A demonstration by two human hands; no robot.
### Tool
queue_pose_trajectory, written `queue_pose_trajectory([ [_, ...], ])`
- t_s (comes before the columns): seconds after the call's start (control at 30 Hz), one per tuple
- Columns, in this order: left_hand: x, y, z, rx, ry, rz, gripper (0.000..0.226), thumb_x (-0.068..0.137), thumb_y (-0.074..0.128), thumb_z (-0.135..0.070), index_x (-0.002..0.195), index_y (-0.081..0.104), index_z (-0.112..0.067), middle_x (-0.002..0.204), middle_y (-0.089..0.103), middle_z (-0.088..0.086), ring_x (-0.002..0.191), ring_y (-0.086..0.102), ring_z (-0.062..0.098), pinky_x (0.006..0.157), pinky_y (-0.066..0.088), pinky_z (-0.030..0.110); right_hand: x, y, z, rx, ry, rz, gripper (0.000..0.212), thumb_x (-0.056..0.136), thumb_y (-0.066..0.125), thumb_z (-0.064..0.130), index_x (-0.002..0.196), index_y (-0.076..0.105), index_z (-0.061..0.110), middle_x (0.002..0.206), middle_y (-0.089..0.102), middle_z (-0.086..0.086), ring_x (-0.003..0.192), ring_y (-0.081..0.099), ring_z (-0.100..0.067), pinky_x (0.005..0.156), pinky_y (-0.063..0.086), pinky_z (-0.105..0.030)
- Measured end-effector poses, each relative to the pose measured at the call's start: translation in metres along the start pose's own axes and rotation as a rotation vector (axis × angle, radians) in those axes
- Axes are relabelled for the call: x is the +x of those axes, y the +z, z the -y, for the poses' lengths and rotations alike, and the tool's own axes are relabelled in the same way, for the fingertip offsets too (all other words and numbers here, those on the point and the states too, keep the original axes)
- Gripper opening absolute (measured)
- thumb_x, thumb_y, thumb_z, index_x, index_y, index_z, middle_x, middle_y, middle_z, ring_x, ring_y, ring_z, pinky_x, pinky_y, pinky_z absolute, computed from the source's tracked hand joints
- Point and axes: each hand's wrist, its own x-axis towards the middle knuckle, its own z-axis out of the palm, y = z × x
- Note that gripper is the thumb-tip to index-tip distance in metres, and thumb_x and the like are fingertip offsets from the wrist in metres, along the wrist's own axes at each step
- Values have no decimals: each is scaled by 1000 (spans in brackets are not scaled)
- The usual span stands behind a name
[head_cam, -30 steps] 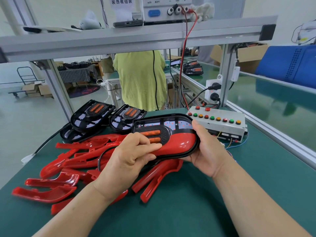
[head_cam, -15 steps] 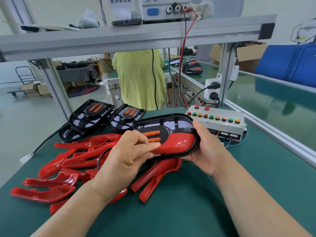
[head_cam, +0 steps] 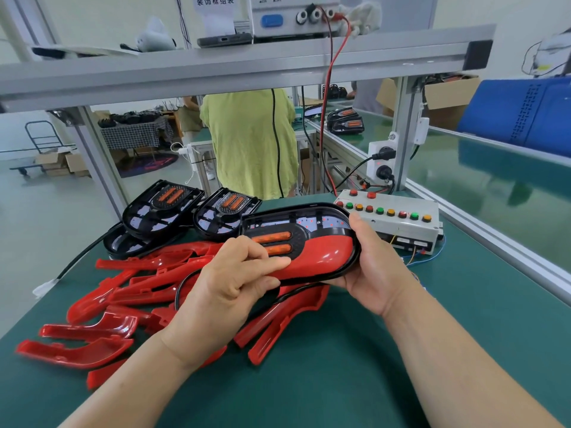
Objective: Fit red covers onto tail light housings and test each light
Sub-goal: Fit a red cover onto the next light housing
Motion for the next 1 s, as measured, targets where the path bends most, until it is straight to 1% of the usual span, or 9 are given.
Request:
queue_pose_trajectory([
  [0.07, 0, -2, 2, -36, -32, -13, 30, 88, 66, -12, 117, 72, -16, 96, 56, 0, 95, 59, 19, 87, 47, 23, 0, -1, 1, 3, -1, -2, 55, 103, 38, 52, 90, 81, 20, 104, 76, -13, 87, 75, -24, 64, 61, -39],
  [0.13, 0, -3, 3, -28, -39, -2, 31, 87, 65, -11, 116, 73, -17, 96, 56, 0, 96, 59, 18, 87, 47, 23, 0, -1, 1, -8, -6, 5, 55, 102, 37, 52, 87, 82, 24, 102, 77, -11, 86, 75, -23, 62, 60, -38],
  [0.2, -1, -2, 3, -10, -36, 14, 30, 88, 66, -10, 117, 73, -16, 96, 56, 0, 96, 58, 18, 88, 46, 22, 0, 0, 0, -42, -9, 26, 54, 102, 36, 53, 88, 81, 28, 102, 77, -8, 86, 75, -21, 63, 60, -37],
  [0.37, 0, 1, 1, 18, -15, 20, 34, 85, 69, 1, 116, 73, -12, 95, 55, 3, 99, 59, 14, 96, 45, 19, -2, 3, -2, -70, -2, 38, 53, 102, 36, 55, 93, 80, 28, 105, 76, -10, 89, 75, -22, 66, 60, -38],
  [0.63, 0, 4, 0, 11, -46, 27, 36, 84, 69, 5, 116, 72, -11, 95, 57, 5, 103, 58, 7, 100, 41, 14, -2, 6, -5, -79, -5, 23, 54, 100, 37, 59, 87, 81, 32, 101, 77, -8, 84, 75, -20, 62, 60, -35],
  [0.77, 0, 4, 2, -37, -86, 51, 36, 84, 69, 7, 115, 73, -11, 95, 57, 4, 102, 57, 2, 99, 41, 14, -3, 3, -3, -91, -16, 99, 48, 87, 52, 67, 92, 80, 28, 100, 77, -7, 86, 75, -20, 67, 59, -36],
  [0.87, 1, 3, 3, -43, -99, 69, 36, 84, 70, 5, 115, 73, -12, 96, 57, 2, 103, 56, 2, 99, 41, 15, -5, 0, 0, -105, -6, 148, 39, 80, 68, 53, 101, 79, 22, 104, 76, -11, 86, 73, -22, 71, 60, -40],
  [0.93, 0, 2, 4, -53, -100, 76, 35, 85, 69, 4, 116, 73, -12, 96, 57, 2, 104, 56, 1, 99, 40, 13, -6, 0, -1, -152, 2, 159, 46, 72, 78, 37, 111, 73, 14, 108, 73, -15, 86, 72, -24, 75, 60, -41],
  [1.0, -1, 3, 6, -60, -102, 80, 35, 85, 70, 2, 115, 73, -14, 97, 58, 2, 104, 56, 5, 97, 40, 14, -6, 0, -2, -183, -9, 160, 51, 67, 85, 23, 114, 69, 12, 103, 74, -15, 82, 72, -22, 72, 61, -39],
])
